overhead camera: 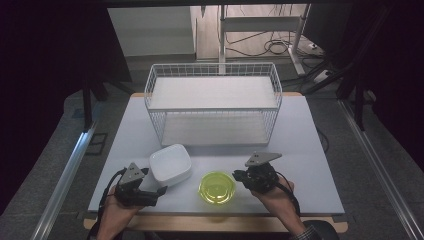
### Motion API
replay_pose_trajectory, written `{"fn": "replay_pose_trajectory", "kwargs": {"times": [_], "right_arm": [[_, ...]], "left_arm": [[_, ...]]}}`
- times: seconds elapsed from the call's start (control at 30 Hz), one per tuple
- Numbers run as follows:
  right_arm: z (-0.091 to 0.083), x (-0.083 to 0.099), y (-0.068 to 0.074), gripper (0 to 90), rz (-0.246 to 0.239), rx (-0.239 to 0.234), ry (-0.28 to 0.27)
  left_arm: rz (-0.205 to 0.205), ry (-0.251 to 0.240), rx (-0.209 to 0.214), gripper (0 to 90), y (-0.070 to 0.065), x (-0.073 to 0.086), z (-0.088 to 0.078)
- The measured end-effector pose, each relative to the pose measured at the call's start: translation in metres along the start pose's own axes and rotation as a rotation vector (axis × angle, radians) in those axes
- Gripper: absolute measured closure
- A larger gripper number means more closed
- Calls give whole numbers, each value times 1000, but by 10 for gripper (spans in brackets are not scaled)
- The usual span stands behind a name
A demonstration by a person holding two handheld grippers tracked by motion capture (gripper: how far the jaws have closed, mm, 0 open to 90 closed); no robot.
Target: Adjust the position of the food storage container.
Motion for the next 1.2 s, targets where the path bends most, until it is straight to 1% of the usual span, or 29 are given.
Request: {"fn": "replay_pose_trajectory", "kwargs": {"times": [0.07, 0.17, 0.2, 0.23, 0.33, 0.37, 0.4, 0.43, 0.5, 0.57, 0.7, 0.73, 0.83, 0.93, 0.97, 1.03, 1.1, 1.2], "right_arm": [[2, -3, 6, 889, -14, -29, -1], [7, -9, 16, 891, -17, -79, 4], [7, -9, 16, 891, -17, -79, 4], [12, -14, 25, 892, -30, -113, 2], [19, -20, 38, 892, -58, -144, -1], [19, -20, 38, 892, -58, -144, -1], [25, -24, 47, 892, -80, -169, 1], [25, -24, 47, 892, -80, -169, 1], [29, -26, 56, 892, -91, -187, 4], [32, -29, 64, 892, -107, -214, 4], [37, -34, 77, 892, -127, -235, 2], [37, -34, 77, 892, -127, -235, 2], [44, -36, 82, 892, -124, -234, 3], [50, -40, 87, 893, -126, -242, 1], [55, -42, 91, 892, -144, -245, 13], [56, -42, 93, 892, -146, -243, 22], [62, -38, 95, 893, -162, -236, 54], [61, -37, 94, 892, -163, -241, 59]], "left_arm": [[2, 1, -1, 75, 0, 0, 0], [6, 3, -6, 76, 0, 0, 1], [8, 2, -8, 76, 0, 0, 0], [9, -1, -11, 76, 0, 0, 0], [4, 0, -16, 77, 1, 0, 0], [4, 0, -16, 77, 1, 0, 0], [1, 2, -19, 78, 1, 1, 0], [0, 6, -22, 78, 2, 1, 0], [0, 10, -29, 79, 2, 2, 0], [-3, 4, -31, 80, 2, 2, 0], [0, 5, -30, 80, 2, 1, 0], [2, 7, -31, 80, 2, 1, 0], [7, 12, -33, 80, 2, 1, 1], [5, 9, -33, 81, 2, 2, 1], [5, 9, -33, 81, 2, 2, 1], [5, 9, -33, 81, 2, 2, 1], [11, 12, -32, 81, 2, 2, 0], [11, 13, -30, 81, 2, 2, 0]]}}
Point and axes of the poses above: each handheld gripper's, and its own axes: z roughly forward along the jaws, x roughly out of its underside, y roughly to its left, the point moved 1 cm from there along z, roughly forward along the jaws, and after that the axes turned 14 degrees about x, right-handed, at the moved point
